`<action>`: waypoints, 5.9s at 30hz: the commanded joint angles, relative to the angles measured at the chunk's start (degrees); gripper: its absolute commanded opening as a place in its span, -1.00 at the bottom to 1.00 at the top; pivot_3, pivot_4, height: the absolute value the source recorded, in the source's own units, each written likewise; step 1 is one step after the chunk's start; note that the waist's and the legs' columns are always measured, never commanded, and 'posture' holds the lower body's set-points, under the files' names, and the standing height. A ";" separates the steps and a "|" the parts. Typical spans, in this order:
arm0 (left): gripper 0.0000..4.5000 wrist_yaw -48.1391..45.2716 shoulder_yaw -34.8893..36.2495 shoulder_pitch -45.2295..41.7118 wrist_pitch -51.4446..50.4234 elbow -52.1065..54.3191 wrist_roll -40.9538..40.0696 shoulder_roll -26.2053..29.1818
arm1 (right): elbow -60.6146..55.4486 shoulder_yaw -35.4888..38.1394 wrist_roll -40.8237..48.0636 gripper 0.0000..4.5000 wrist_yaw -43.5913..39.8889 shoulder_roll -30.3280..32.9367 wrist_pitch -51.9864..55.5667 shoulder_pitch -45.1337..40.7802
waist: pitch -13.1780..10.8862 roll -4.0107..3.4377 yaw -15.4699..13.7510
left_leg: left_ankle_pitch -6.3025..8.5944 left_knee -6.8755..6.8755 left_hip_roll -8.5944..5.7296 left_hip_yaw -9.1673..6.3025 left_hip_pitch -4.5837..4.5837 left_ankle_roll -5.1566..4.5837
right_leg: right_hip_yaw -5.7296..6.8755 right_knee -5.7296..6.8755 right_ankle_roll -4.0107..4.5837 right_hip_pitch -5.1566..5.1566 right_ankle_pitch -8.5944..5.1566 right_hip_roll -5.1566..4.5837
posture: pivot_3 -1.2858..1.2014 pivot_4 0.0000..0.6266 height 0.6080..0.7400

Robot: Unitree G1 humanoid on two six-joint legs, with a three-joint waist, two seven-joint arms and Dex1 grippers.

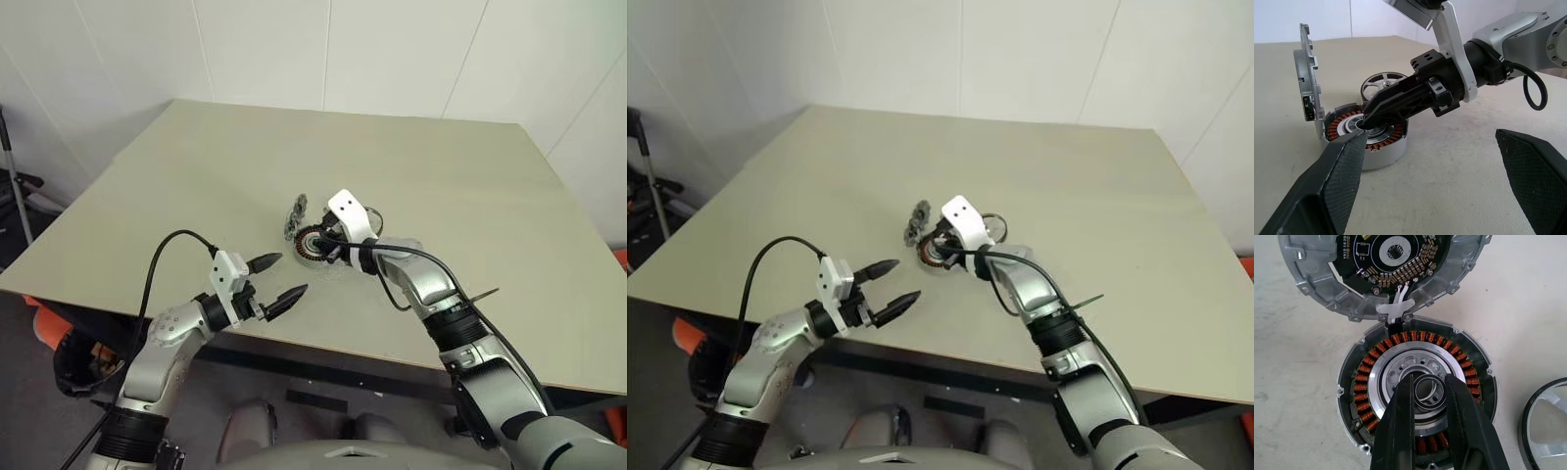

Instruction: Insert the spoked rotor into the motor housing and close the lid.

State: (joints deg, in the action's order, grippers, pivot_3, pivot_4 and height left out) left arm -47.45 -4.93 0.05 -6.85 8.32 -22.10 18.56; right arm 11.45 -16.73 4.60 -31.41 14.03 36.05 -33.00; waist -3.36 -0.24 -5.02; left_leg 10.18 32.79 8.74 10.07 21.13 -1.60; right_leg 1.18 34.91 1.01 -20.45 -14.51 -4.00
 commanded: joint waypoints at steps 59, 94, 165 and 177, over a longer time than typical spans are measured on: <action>1.00 0.60 0.02 -1.43 0.04 1.18 -0.38 -0.08 | -3.19 0.38 -5.05 -0.96 2.63 -0.80 4.62 -2.19 | 0.00 0.00 0.98 | -0.04 0.01 0.02 0.01 0.07 0.06 | 0.01 0.20 0.02 -0.17 0.01 0.00 | 0.03 -1.00 1.00; 1.00 -0.27 1.06 -1.07 -0.16 0.72 -2.08 1.11 | -8.21 -1.43 -4.65 -0.96 -0.88 -0.86 6.00 1.16 | 0.00 0.00 1.12 | -0.08 0.01 0.10 0.01 0.00 0.14 | 0.00 0.41 0.06 -0.23 -0.01 0.07 | 0.03 -1.00 1.00; 1.00 -0.52 1.10 -0.61 0.47 -0.19 -1.67 0.54 | -2.48 0.90 -4.90 -0.96 4.56 -5.33 1.42 -2.06 | -0.01 0.01 1.04 | -0.23 -0.02 0.18 0.00 0.07 0.38 | -0.06 0.55 0.21 -0.42 -0.01 0.21 | 0.03 -1.00 1.00; 1.00 0.46 0.75 -0.71 -0.05 0.49 -1.56 0.32 | 2.00 0.80 -5.24 -0.96 4.80 -7.40 -0.48 -3.81 | -0.01 0.01 1.06 | -0.23 -0.02 0.18 0.00 0.08 0.38 | -0.06 0.55 0.22 -0.43 -0.01 0.21 | 0.03 -1.00 1.00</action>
State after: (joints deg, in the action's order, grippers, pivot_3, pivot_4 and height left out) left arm -47.16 -4.41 0.07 -7.35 6.81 -23.44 18.94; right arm 13.66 -16.40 -0.61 -26.82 7.10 37.02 -35.02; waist -3.37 -0.23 -3.95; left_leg 9.94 32.76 8.93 10.07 21.21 -1.21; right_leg 1.12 35.47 1.23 -20.88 -14.52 -3.79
